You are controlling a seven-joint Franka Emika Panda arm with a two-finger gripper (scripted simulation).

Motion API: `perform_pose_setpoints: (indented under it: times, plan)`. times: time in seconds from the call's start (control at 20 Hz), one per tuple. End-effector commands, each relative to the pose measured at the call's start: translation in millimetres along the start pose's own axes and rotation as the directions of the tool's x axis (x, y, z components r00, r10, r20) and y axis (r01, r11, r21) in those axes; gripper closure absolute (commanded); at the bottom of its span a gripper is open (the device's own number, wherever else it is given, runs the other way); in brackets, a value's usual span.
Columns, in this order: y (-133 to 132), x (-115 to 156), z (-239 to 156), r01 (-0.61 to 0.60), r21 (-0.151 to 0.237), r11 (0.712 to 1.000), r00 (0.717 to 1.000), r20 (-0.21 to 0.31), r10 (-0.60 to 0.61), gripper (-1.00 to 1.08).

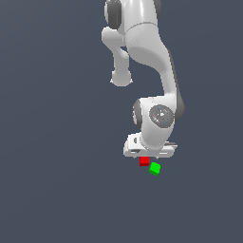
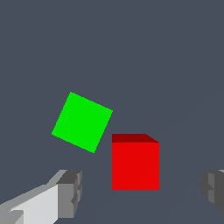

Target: Stack the red cube on top of the green cube.

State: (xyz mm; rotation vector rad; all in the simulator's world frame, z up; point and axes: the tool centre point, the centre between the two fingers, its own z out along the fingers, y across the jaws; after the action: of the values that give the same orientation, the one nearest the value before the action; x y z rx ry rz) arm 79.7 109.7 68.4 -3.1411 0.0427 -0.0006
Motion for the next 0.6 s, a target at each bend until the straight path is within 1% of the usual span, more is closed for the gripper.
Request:
perform_pose_setpoints:
  times: [0.0, 0.35, 0.55]
  plan:
    - [0, 0, 5, 0.0, 0.0, 1.0, 1.0, 0.001, 0.0, -0.92]
    - [0, -1, 41, 0.0, 0.0, 1.0, 1.0, 0.001, 0.0, -0.92]
    - [0, -1, 49, 0.0, 0.0, 1.0, 1.0, 0.0, 0.0, -0.92]
